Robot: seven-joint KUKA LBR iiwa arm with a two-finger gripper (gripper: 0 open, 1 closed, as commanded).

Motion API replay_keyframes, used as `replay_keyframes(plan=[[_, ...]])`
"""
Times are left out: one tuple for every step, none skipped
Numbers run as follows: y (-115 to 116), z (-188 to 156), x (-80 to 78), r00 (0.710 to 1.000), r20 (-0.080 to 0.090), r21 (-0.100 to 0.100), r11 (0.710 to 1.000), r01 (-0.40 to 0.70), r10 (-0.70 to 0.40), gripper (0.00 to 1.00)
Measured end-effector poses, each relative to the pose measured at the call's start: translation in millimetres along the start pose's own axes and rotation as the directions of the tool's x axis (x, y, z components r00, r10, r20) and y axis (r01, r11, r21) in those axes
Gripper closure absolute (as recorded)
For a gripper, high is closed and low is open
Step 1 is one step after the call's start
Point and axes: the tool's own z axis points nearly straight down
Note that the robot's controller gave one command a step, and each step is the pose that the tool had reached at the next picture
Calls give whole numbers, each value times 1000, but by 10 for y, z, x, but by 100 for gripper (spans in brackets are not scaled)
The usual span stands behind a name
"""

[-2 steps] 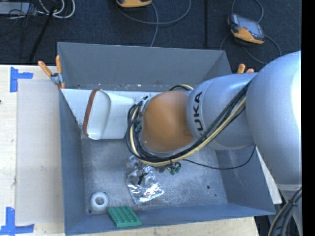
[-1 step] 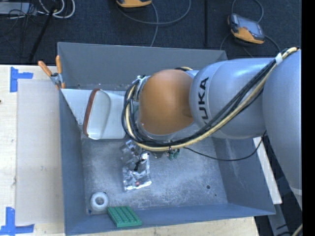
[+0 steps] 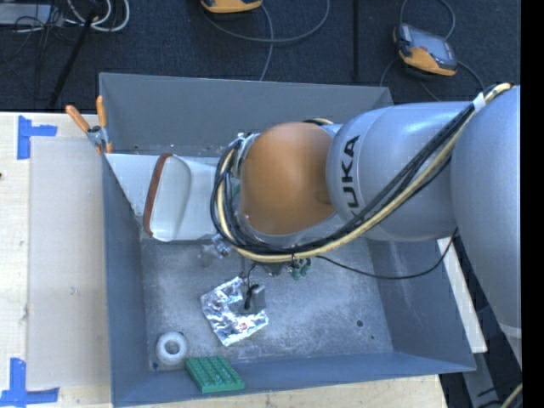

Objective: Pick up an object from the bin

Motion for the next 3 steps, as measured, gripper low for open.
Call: replay_keyframes(plan=[[-474, 243, 140, 999, -4, 1, 999, -35, 35, 0], [-188, 588, -109, 807, 0, -2, 807, 590, -590, 0], [-203, 583, -107, 811, 1, -1, 811, 585, -585, 100]])
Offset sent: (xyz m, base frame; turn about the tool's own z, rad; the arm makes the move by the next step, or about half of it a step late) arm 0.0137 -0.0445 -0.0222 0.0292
